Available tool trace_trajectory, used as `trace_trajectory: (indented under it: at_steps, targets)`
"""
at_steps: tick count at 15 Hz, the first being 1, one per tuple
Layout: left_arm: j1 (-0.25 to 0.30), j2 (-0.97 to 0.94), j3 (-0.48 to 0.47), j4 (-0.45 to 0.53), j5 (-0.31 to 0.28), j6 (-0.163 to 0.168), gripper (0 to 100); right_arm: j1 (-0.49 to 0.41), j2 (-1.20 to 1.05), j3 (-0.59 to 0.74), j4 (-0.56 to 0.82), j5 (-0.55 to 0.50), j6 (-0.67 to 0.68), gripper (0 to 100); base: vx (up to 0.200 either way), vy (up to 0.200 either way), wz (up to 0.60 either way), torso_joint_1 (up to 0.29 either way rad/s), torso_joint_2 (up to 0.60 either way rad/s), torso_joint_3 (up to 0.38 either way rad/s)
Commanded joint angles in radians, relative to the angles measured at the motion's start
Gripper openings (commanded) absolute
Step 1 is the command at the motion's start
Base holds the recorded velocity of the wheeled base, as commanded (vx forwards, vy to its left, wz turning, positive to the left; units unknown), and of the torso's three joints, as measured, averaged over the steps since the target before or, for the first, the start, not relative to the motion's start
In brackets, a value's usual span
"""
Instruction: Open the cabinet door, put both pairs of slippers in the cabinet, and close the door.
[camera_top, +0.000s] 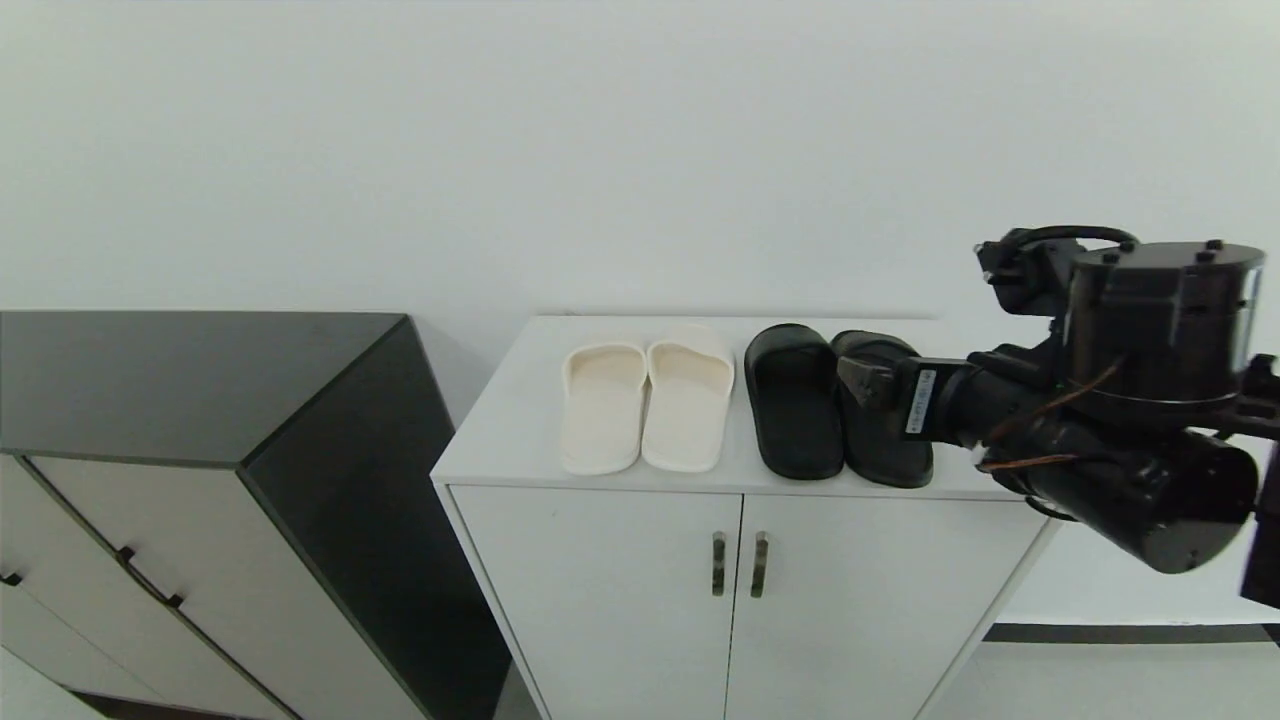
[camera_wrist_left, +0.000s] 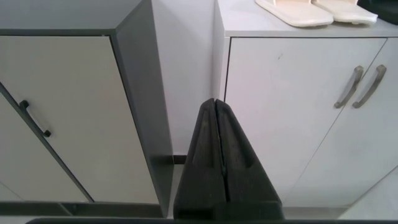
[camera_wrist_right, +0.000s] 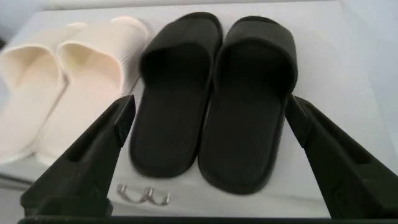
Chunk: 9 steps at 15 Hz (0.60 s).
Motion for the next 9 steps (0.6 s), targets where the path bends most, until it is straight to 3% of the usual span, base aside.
trace_trajectory:
  at_steps: [1,3,9]
  targets:
    - [0.000,0.000,0.000,0.000,0.001,0.000,0,-0.001,0.133,-0.072,-0.001,-0.043,0.000,100,0.000,0.000,0.00,0.000,0.00,0.000]
    - [0.000,0.000,0.000,0.000,0.001,0.000,0,-0.020,0.208,-0.114,-0.003,-0.091,-0.005,100,0.000,0.000,0.00,0.000,0.00,0.000]
    - [0.000,0.000,0.000,0.000,0.001,0.000,0,-0.093,0.373,-0.256,-0.004,-0.094,-0.006,100,0.000,0.000,0.00,0.000,0.00,0.000]
